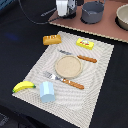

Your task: Interact with the objects in diverse but meaningful ways.

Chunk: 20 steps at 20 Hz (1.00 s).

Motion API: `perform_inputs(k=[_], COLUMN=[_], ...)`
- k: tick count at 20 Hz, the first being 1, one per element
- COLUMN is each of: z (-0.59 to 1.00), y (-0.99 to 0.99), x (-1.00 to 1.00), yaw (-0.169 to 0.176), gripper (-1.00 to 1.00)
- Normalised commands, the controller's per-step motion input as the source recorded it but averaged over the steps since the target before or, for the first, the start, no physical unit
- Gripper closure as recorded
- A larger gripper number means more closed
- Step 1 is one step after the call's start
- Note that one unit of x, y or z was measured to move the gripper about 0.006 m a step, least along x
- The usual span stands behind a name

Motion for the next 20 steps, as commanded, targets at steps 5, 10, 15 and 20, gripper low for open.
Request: perform_inputs(k=[5,10,15,20], z=[-0.07,-0.01,-0.03,-0.07], y=[0.27,0.24,0.26,0.27], x=[0.05,0.27,0.25,0.23], yaw=[0.0,-0.01,-0.017,-0.019], gripper=[1.0,1.0,1.0,1.0])
